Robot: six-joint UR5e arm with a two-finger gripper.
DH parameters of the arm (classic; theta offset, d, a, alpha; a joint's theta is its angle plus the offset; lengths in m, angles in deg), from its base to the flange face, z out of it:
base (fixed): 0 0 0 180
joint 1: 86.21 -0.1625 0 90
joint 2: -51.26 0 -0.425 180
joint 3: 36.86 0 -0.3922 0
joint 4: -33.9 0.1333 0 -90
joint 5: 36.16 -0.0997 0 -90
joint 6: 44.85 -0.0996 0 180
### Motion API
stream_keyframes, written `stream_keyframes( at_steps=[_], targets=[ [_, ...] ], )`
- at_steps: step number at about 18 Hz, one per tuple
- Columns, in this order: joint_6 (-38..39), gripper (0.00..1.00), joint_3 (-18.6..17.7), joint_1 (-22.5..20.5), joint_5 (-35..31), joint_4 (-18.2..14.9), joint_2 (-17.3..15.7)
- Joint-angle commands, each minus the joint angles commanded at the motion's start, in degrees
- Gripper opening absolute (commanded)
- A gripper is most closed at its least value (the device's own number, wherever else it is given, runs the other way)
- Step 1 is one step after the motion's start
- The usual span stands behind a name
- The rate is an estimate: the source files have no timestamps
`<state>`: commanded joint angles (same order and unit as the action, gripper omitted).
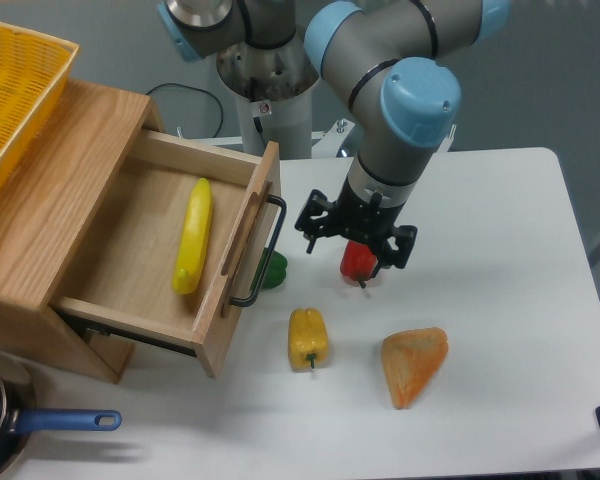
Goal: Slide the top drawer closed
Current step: 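Move the open gripper toward the drawer front and contact its edge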
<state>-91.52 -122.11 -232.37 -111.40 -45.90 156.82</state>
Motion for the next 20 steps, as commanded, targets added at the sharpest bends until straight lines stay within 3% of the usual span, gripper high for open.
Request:
stream_keyframes(
  at_steps=[20],
  targets=[
    [2.72,1.0,-0.35,2.81,1.05,-1.05,-0.97]
  ],
)
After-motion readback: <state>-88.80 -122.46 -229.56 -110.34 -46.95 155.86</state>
